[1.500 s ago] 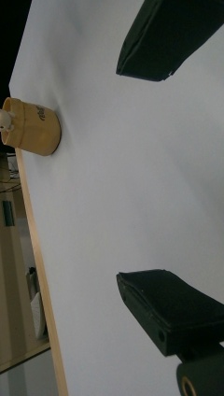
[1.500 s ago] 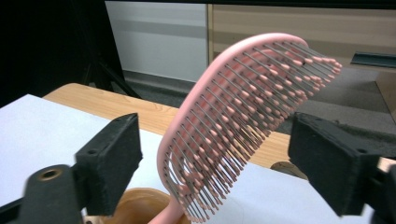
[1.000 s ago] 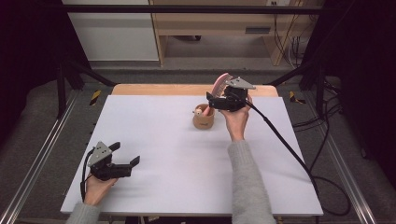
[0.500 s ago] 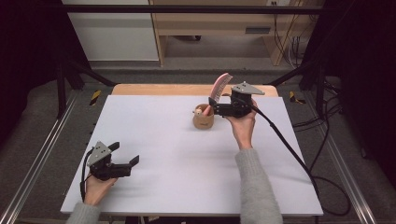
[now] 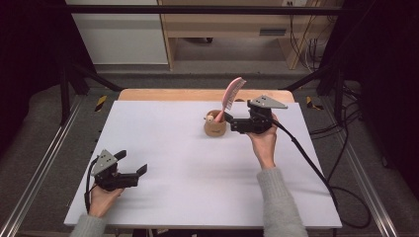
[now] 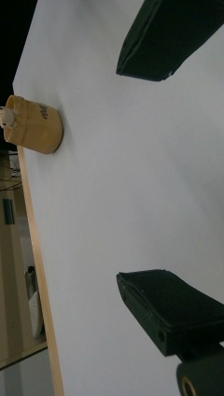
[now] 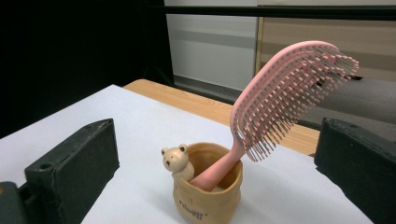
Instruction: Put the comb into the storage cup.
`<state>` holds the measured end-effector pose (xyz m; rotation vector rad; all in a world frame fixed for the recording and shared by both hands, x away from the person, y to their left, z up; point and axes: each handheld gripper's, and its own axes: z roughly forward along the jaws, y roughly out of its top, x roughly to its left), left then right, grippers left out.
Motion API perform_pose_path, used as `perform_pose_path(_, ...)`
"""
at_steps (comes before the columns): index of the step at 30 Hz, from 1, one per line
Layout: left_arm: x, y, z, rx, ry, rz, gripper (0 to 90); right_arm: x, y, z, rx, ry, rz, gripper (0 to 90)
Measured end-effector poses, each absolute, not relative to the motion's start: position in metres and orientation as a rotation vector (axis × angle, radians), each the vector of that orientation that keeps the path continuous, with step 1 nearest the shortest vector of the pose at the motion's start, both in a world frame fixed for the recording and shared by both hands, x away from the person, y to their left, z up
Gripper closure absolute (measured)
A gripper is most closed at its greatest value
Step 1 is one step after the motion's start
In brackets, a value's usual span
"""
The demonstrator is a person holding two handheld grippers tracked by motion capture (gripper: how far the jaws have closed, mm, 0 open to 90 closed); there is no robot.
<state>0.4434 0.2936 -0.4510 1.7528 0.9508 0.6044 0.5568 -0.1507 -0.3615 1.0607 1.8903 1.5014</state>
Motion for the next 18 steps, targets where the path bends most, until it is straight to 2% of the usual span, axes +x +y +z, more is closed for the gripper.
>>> perform_pose_path(18, 0.443, 0.293, -0.451, 1.760, 0.948, 0.604, 2.2, 0.519, -0.165, -0.373, 0.966, 1.948, 1.547, 0.3)
